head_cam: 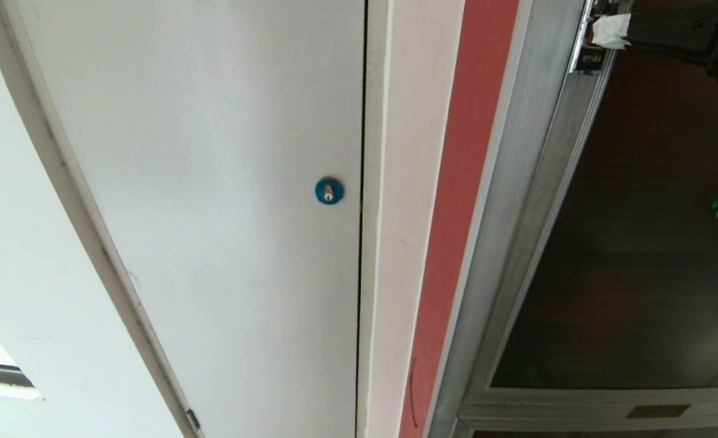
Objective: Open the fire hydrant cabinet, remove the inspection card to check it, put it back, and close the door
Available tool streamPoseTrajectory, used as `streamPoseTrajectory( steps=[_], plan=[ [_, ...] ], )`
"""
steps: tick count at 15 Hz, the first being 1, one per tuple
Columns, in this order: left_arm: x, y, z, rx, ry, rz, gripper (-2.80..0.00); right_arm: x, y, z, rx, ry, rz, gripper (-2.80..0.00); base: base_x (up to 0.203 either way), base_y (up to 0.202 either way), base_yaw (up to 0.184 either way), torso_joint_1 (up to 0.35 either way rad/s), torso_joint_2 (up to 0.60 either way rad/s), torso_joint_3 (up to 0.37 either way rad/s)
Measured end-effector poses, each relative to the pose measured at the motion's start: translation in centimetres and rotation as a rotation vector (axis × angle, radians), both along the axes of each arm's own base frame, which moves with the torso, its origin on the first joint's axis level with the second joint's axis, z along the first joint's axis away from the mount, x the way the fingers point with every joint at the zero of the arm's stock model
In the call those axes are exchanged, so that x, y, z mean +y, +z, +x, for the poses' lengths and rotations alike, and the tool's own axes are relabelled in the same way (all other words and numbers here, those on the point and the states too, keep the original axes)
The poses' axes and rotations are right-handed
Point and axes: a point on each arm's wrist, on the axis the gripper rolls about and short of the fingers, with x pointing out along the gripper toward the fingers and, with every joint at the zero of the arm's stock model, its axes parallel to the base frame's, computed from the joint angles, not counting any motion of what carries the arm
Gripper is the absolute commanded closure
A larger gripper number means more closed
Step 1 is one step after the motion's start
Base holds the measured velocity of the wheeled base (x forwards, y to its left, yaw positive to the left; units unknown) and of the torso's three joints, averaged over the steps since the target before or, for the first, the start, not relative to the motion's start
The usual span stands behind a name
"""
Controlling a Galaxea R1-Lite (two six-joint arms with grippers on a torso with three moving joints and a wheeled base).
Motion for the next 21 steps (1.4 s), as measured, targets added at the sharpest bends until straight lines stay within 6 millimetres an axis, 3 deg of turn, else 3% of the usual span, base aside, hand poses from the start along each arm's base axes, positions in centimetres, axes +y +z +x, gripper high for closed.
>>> streamPoseTrajectory(
  steps=[9, 14, 18, 21],
  plan=[
    [0.0, 0.0, 0.0, 0.000, 0.000, 0.000, 0.00, -0.4, -0.9, -1.8, 0.014, 0.047, -0.014, 0.00, 0.000, 0.000, 0.000, 0.000, 0.00, 0.000],
    [0.0, 0.0, 0.0, 0.000, 0.000, 0.000, 0.00, -0.4, -1.7, -5.3, 0.011, 0.136, -0.011, 0.00, 0.000, 0.000, 0.000, 0.000, 0.00, 0.000],
    [0.0, 0.0, 0.0, 0.000, 0.000, 0.000, 0.00, 0.9, -4.0, -6.3, 0.017, 0.077, -0.034, 0.00, 0.000, 0.000, 0.000, 0.000, 0.00, 0.000],
    [0.0, 0.0, 0.0, 0.000, 0.000, 0.000, 0.00, 2.1, -5.1, -6.0, -0.110, -0.073, -0.086, 0.00, 0.000, 0.000, 0.000, 0.000, 0.00, 0.000]
  ],
)
